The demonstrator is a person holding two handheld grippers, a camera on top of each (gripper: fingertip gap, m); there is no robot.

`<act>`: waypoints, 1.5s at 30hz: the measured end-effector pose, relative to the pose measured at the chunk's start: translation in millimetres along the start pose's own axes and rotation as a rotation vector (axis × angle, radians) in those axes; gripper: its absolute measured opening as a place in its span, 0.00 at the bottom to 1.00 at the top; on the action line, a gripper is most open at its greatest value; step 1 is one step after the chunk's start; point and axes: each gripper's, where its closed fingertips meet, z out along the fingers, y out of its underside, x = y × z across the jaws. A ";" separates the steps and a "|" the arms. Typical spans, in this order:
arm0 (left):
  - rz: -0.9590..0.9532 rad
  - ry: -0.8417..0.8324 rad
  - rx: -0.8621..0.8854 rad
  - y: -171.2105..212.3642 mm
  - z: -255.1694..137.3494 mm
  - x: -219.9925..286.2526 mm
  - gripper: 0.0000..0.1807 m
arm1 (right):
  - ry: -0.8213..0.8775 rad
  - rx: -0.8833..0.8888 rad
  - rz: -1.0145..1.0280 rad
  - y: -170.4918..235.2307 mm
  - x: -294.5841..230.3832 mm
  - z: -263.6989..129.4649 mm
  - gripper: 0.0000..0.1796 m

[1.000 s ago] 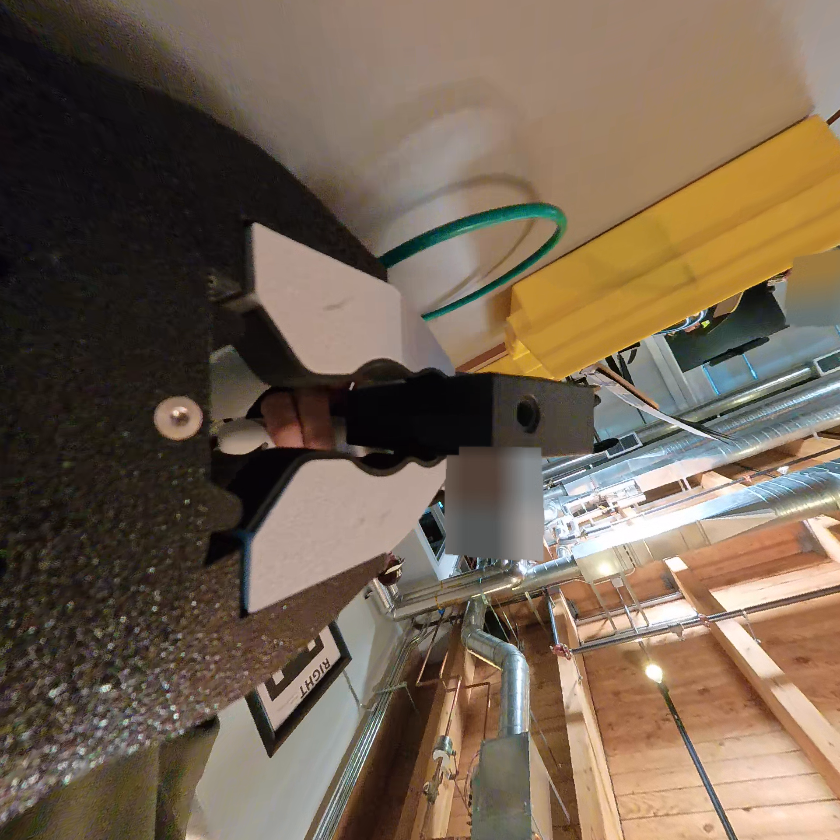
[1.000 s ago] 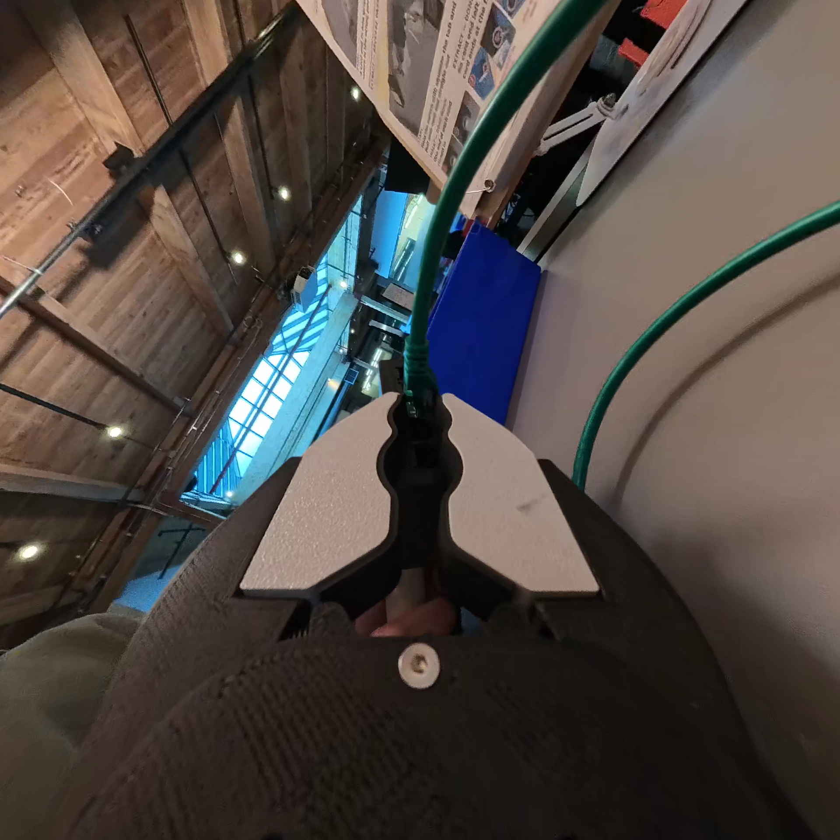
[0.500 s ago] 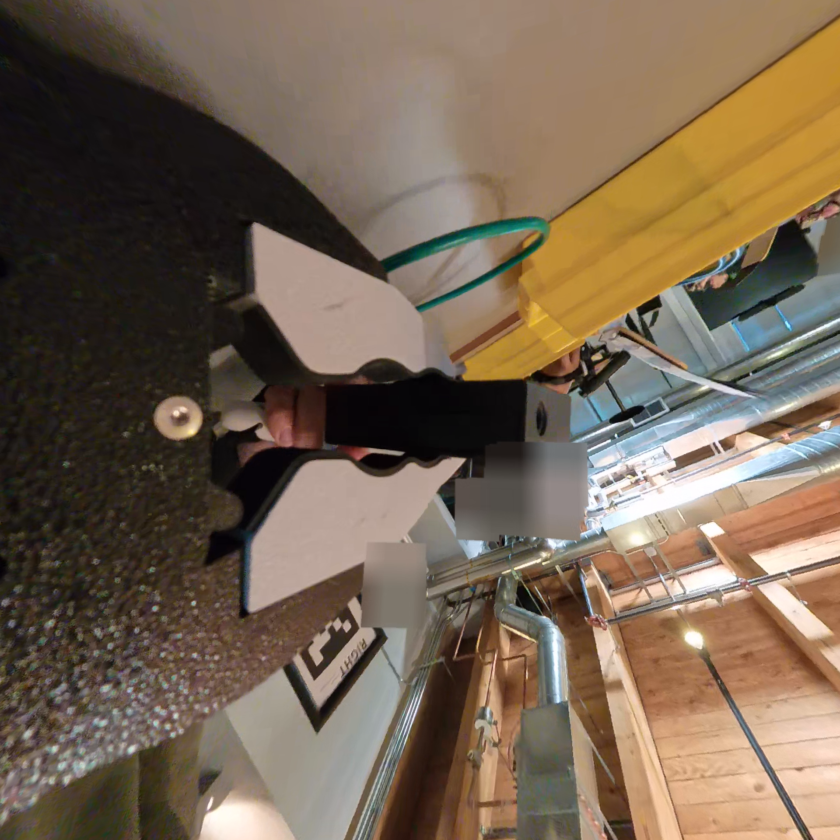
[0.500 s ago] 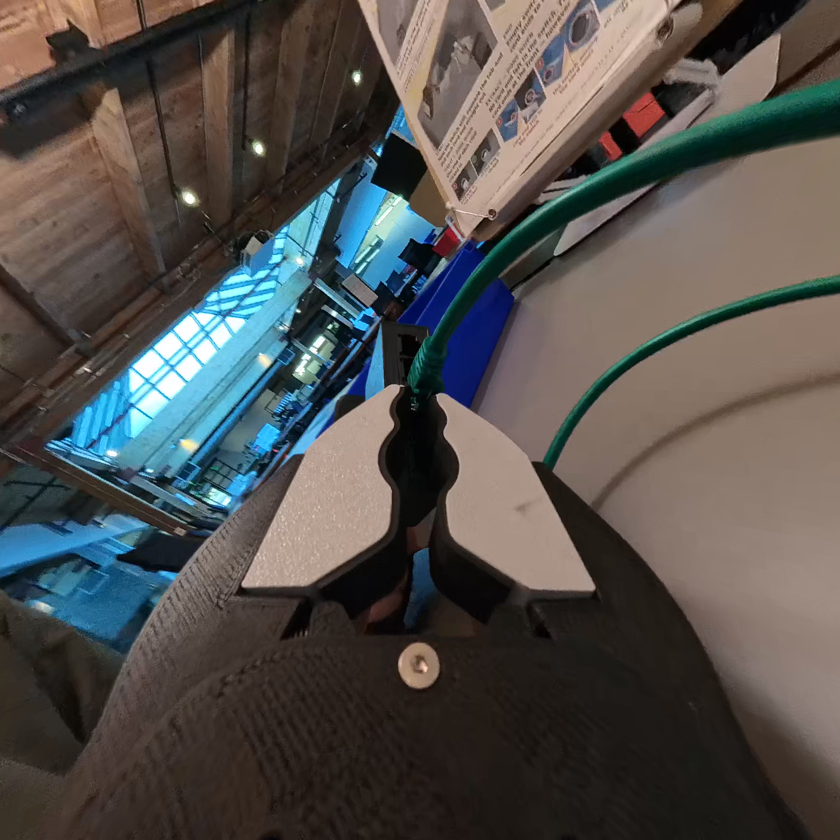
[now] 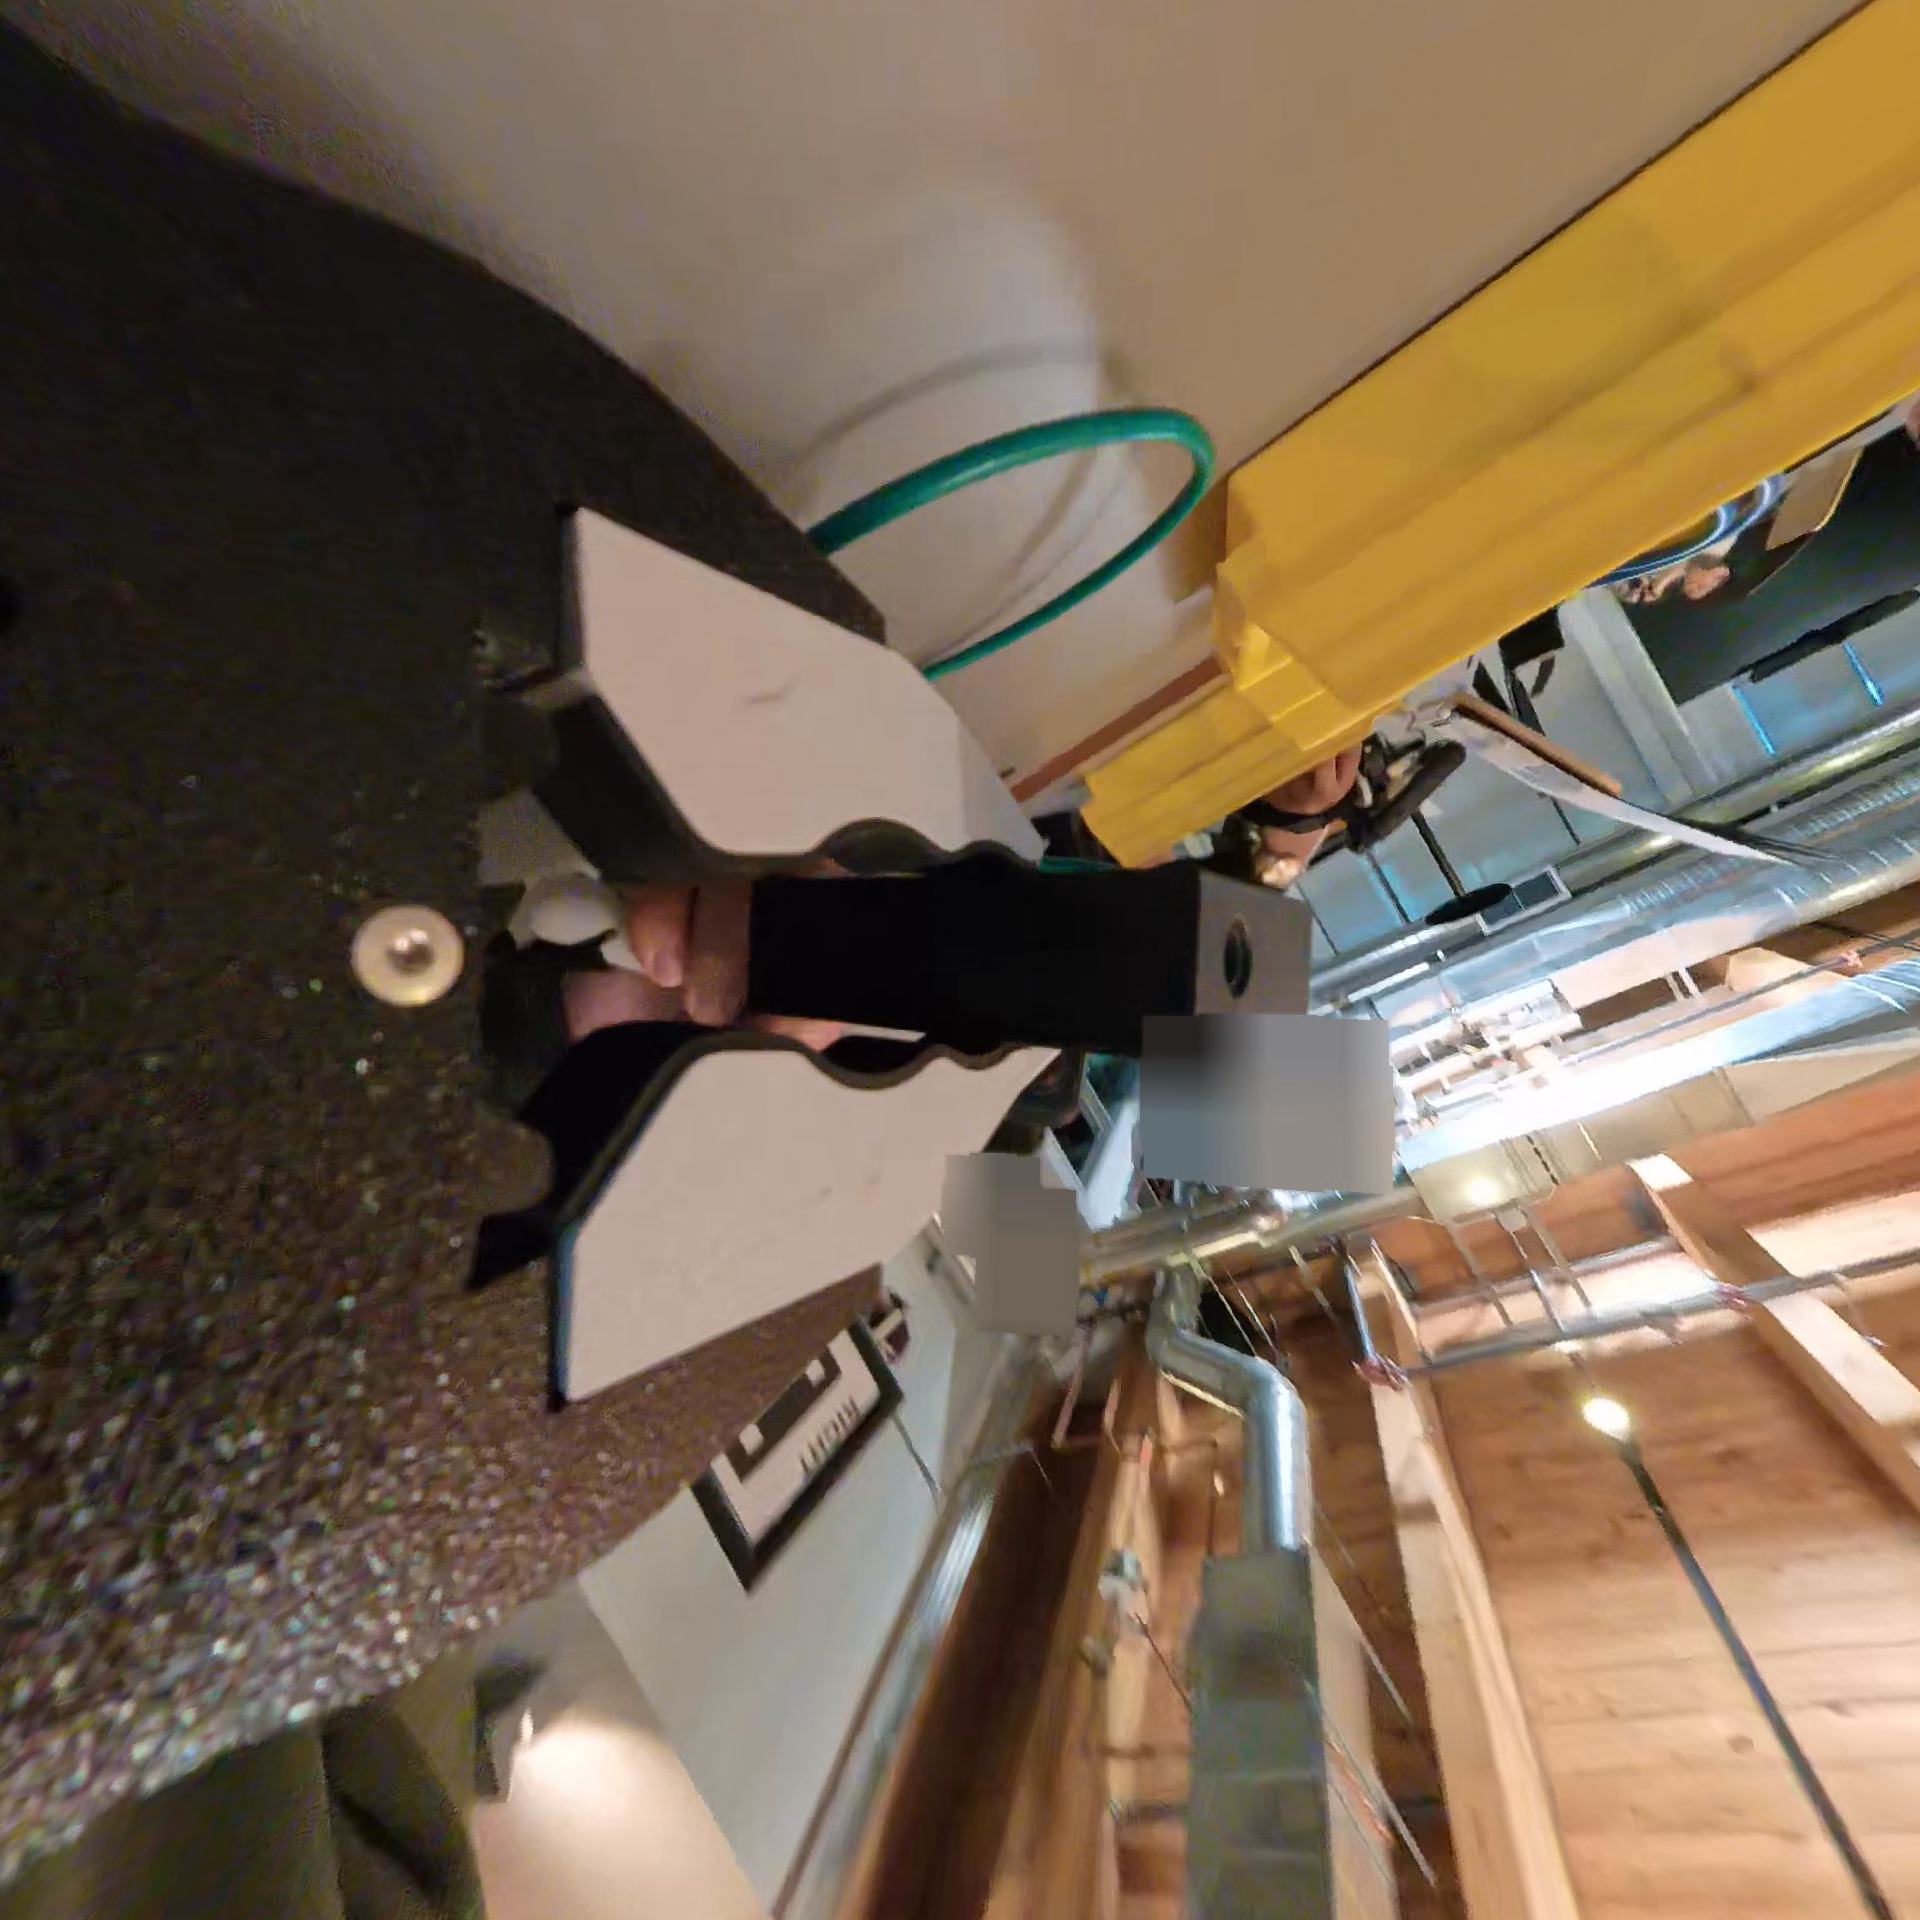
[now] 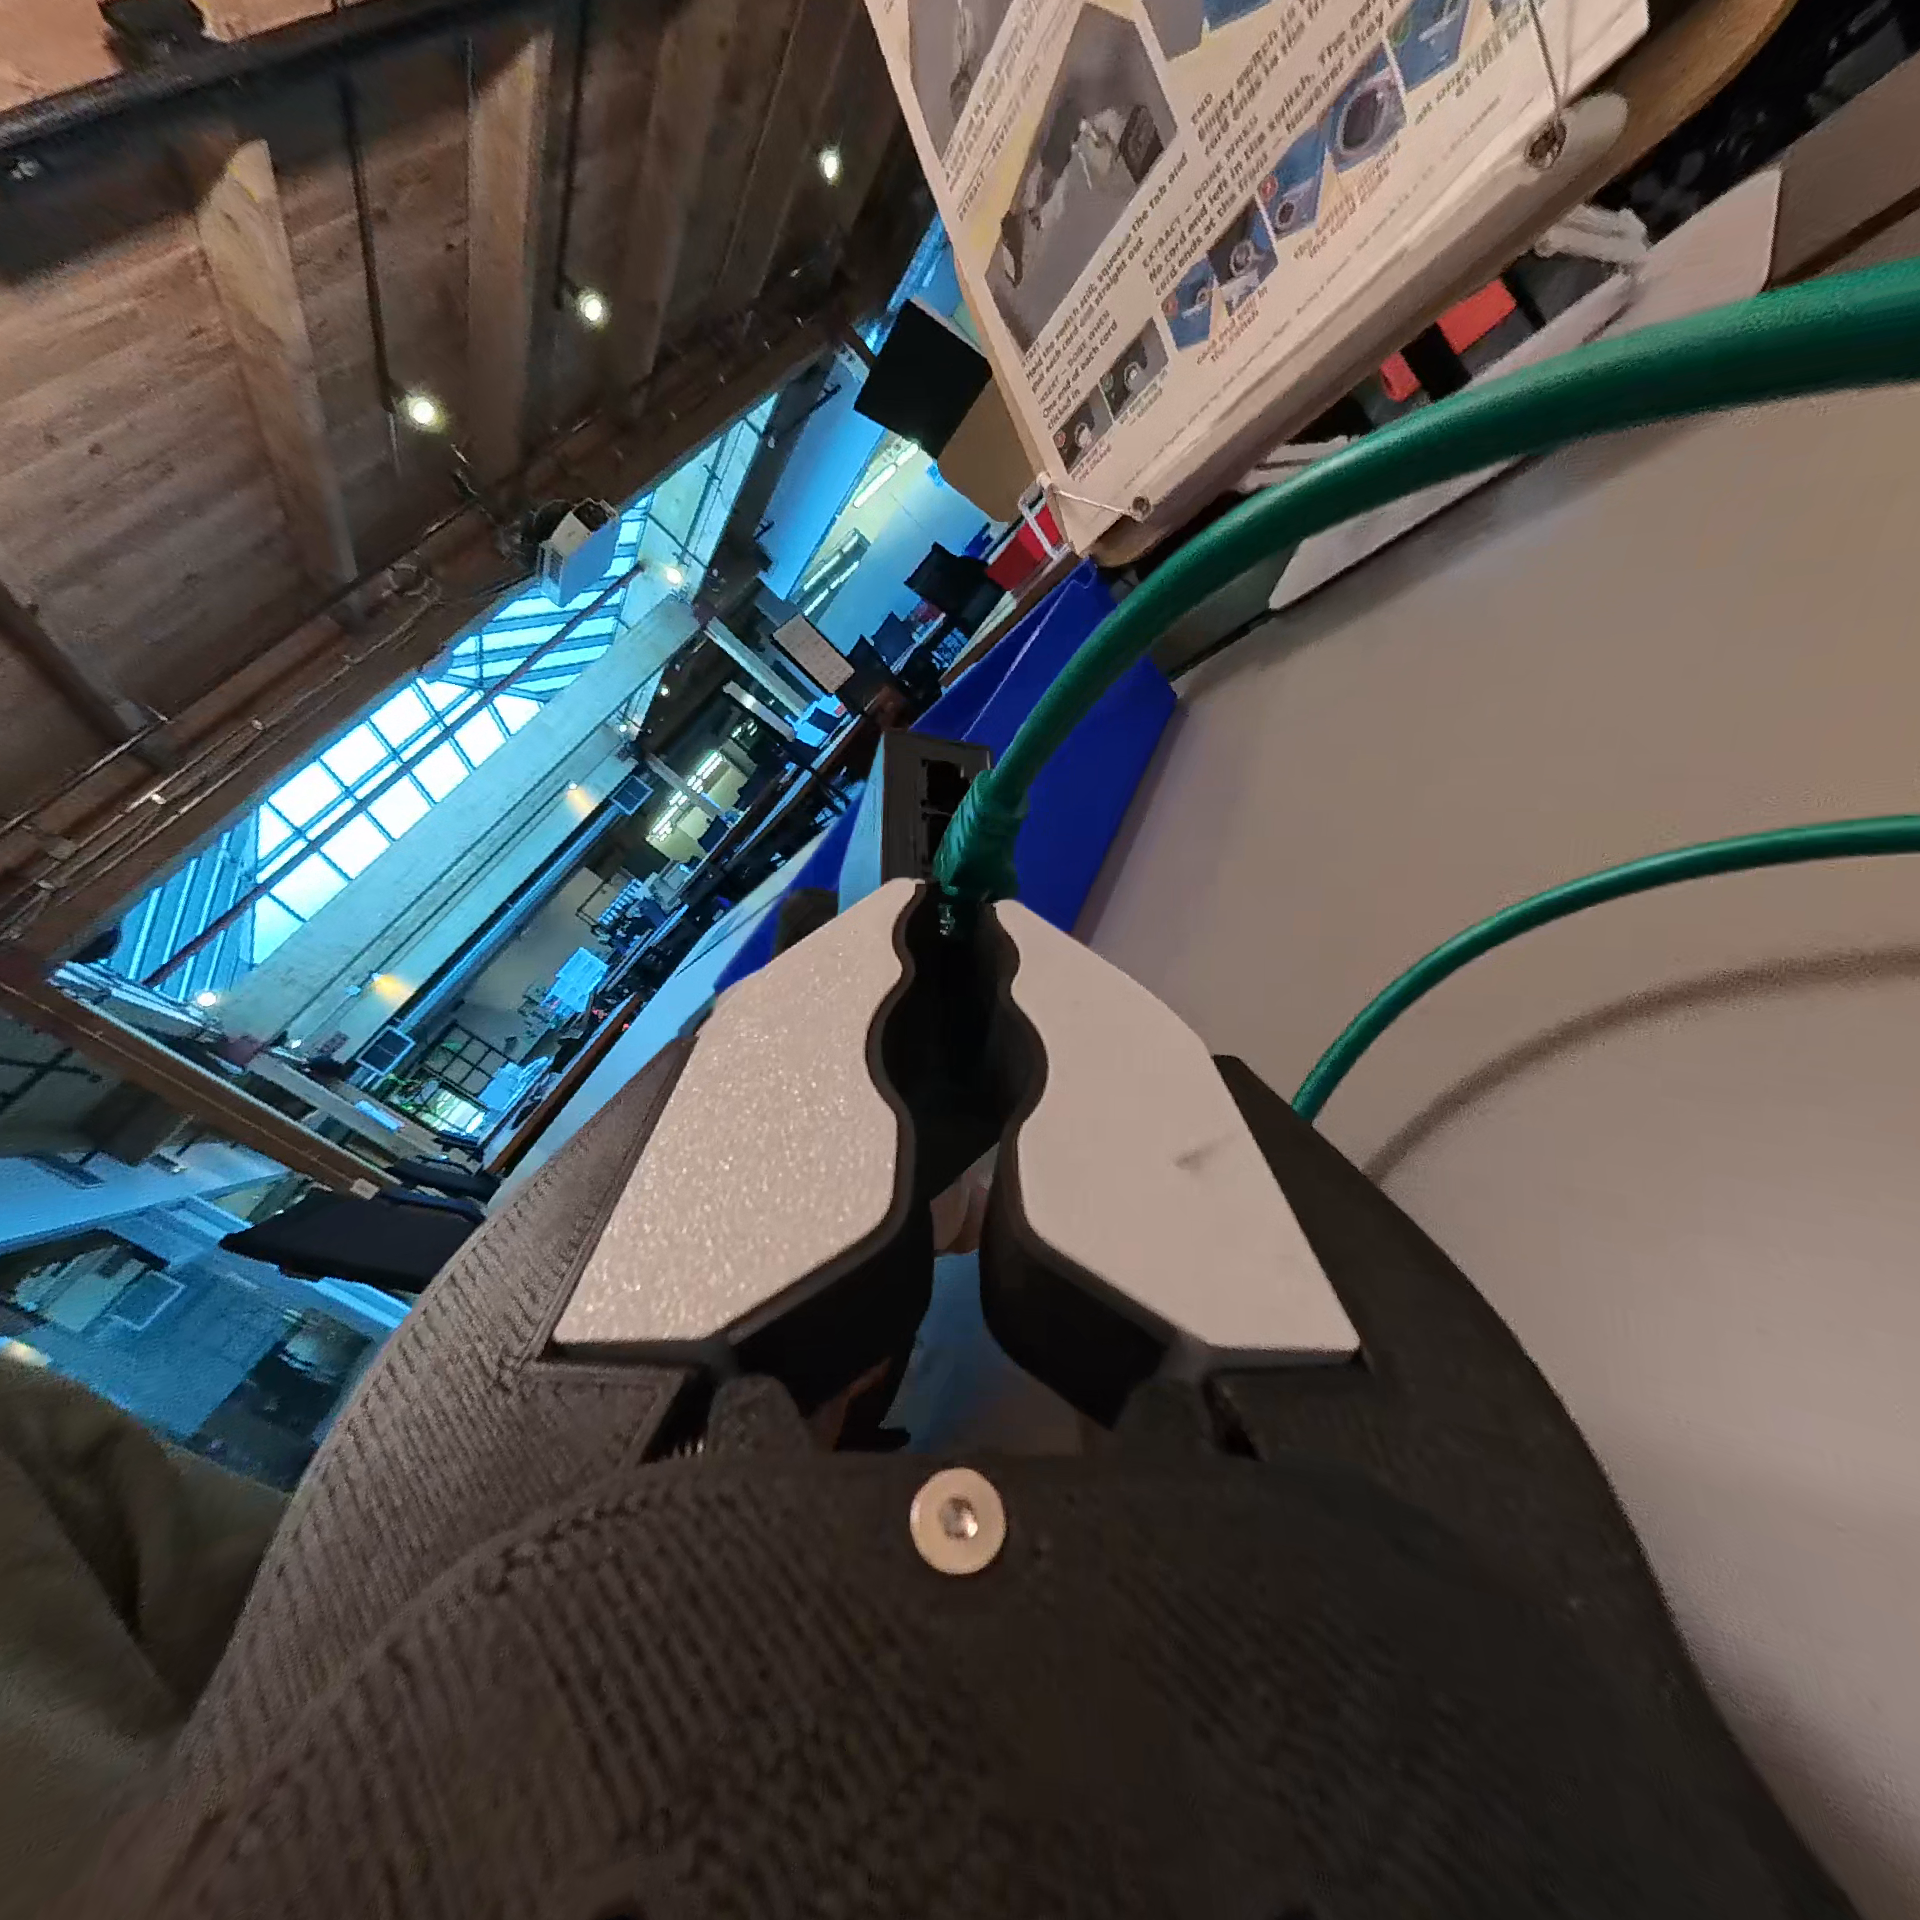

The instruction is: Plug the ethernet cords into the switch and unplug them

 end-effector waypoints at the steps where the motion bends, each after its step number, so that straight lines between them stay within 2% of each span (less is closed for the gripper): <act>1: -0.051 0.017 0.008 0.6 -0.7 -3.6 0.15 | 0.014 -0.007 0.009 1.5 3.8 0.3 0.05; 5: -0.020 -0.009 -0.017 4.5 1.2 -8.3 0.15 | 0.014 0.014 0.032 1.9 10.8 -1.1 0.05; 7: 0.019 0.002 -0.019 2.0 0.0 -3.7 0.15 | -0.085 -0.003 0.102 -0.7 4.0 1.5 0.04; 9: 0.035 -0.013 -0.032 1.0 -2.4 -4.1 0.15 | -0.096 0.006 0.142 -0.1 4.6 4.8 0.06; 13: -0.021 -0.010 -0.007 -6.8 -12.5 -8.0 0.15 | -0.125 0.004 0.220 5.9 6.3 17.4 0.06; 27: 0.040 -0.032 -0.124 8.0 -6.9 -7.3 0.15 | -0.104 -0.002 0.217 3.5 5.4 15.7 0.06; 36: 0.058 -0.020 -0.117 4.2 -6.1 -6.1 0.15 | -0.067 -0.008 0.173 1.9 3.2 14.8 0.05; 45: 0.039 -0.079 -0.079 4.1 -3.4 -21.5 0.15 | -0.030 -0.029 0.177 8.4 20.9 9.2 0.05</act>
